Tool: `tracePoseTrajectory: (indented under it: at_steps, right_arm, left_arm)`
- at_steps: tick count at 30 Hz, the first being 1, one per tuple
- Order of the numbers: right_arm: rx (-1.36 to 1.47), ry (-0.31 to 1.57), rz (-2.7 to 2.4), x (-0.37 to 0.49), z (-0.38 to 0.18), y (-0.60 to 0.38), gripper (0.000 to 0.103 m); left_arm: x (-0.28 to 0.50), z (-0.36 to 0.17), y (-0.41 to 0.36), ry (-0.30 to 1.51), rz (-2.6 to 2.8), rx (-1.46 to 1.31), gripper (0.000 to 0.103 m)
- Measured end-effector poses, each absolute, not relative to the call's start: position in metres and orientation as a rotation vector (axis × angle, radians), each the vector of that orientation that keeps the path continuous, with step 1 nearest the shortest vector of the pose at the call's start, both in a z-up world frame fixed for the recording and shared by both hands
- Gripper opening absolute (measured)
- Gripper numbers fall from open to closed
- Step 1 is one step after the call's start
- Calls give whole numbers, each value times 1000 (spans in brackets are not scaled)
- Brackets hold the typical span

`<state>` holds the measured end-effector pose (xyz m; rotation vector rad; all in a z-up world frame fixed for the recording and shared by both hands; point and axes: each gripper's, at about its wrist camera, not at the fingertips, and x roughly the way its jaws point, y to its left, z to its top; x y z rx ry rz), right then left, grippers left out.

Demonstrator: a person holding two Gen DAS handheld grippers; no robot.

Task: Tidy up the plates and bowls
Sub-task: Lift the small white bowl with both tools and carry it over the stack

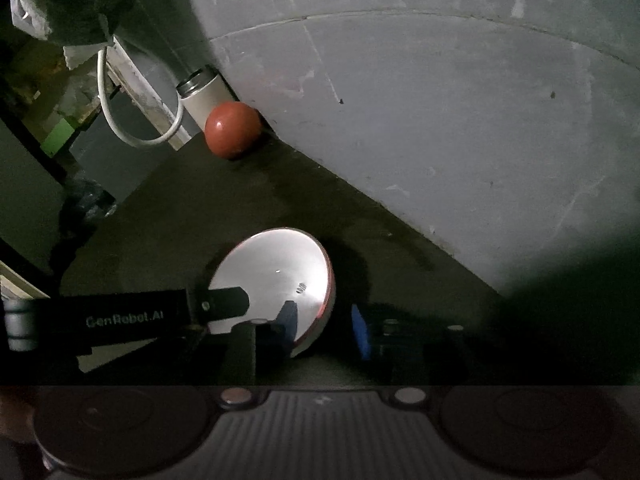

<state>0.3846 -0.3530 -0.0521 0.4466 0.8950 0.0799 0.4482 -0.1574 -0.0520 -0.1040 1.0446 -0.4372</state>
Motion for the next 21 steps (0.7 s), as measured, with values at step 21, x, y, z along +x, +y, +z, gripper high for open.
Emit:
tracePoseTrajectory:
  at_steps: [21]
  right_arm:
    - [478, 863, 128, 368, -35, -352, 18]
  left_arm:
    - [406, -28, -143, 966, -470, -163, 10]
